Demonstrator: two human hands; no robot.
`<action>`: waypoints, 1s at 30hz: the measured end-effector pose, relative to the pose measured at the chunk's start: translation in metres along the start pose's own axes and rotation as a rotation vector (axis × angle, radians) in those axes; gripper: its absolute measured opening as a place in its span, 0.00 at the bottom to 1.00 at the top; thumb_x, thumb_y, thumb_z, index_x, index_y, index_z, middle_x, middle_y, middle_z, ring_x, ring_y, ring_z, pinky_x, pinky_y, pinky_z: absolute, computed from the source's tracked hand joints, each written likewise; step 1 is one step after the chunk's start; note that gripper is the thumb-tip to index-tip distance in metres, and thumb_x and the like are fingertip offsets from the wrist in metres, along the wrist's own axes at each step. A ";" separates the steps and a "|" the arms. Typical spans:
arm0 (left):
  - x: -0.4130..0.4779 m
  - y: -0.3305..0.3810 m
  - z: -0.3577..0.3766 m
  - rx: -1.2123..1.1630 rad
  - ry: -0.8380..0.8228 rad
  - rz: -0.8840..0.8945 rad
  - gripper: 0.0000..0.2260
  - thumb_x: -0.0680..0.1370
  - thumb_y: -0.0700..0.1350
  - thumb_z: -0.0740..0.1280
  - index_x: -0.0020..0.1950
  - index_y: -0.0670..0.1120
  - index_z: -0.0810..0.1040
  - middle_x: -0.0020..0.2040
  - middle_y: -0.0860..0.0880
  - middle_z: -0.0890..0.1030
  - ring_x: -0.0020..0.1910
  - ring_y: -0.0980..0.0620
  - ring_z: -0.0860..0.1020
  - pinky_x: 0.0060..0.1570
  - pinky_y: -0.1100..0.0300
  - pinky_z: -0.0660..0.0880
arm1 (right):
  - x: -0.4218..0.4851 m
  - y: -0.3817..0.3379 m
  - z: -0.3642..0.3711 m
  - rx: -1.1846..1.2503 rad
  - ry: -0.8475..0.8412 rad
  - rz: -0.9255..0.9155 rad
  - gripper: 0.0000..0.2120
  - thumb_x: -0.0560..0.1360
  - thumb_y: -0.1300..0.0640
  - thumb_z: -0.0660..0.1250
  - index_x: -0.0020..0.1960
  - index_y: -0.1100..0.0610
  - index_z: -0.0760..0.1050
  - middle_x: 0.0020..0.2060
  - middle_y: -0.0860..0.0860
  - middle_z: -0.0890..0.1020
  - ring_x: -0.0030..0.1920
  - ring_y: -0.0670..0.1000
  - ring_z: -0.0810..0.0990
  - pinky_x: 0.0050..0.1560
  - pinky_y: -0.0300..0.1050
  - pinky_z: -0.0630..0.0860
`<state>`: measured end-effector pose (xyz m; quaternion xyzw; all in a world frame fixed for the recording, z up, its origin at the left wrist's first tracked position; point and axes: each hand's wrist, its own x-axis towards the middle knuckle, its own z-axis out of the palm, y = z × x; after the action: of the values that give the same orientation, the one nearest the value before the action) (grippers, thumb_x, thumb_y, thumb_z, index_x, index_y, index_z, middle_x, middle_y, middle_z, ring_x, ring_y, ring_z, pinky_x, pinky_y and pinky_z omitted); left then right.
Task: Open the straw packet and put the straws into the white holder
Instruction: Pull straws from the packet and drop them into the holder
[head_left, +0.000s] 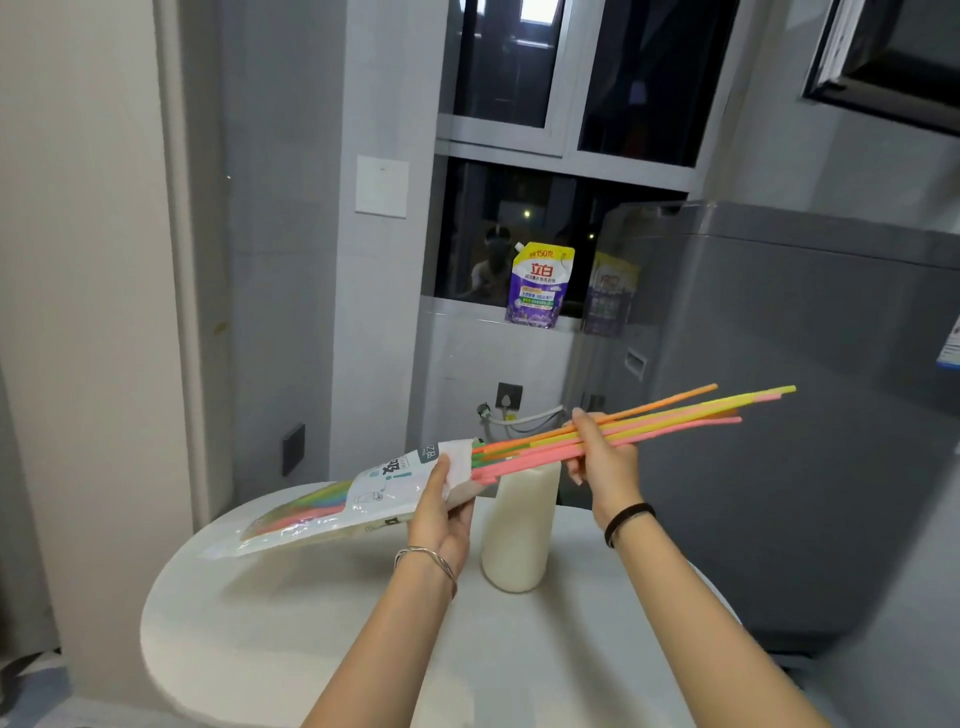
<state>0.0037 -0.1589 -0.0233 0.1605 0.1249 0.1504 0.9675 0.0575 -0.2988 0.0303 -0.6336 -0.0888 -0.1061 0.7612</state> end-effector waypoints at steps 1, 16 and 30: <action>-0.001 -0.002 0.001 0.008 0.000 -0.006 0.21 0.79 0.39 0.64 0.71 0.36 0.68 0.54 0.37 0.83 0.58 0.45 0.79 0.60 0.55 0.77 | 0.001 -0.001 0.000 -0.018 -0.009 -0.003 0.09 0.76 0.57 0.65 0.39 0.60 0.74 0.21 0.50 0.71 0.18 0.45 0.68 0.18 0.35 0.63; 0.010 0.012 -0.001 -0.124 -0.067 -0.051 0.13 0.81 0.42 0.62 0.61 0.36 0.74 0.47 0.41 0.85 0.63 0.44 0.77 0.62 0.53 0.72 | 0.024 -0.030 0.001 -0.025 0.063 -0.133 0.10 0.76 0.55 0.65 0.36 0.53 0.76 0.32 0.49 0.80 0.36 0.49 0.80 0.41 0.44 0.78; 0.023 0.015 -0.015 -0.149 0.024 -0.028 0.20 0.81 0.38 0.60 0.72 0.34 0.66 0.65 0.38 0.76 0.69 0.44 0.73 0.72 0.52 0.65 | 0.048 -0.050 -0.032 -0.058 0.270 -0.163 0.12 0.76 0.53 0.63 0.35 0.53 0.74 0.32 0.50 0.79 0.32 0.48 0.77 0.32 0.40 0.71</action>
<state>0.0172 -0.1337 -0.0364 0.0845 0.1271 0.1474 0.9772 0.0896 -0.3413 0.0844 -0.6260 -0.0339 -0.2545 0.7364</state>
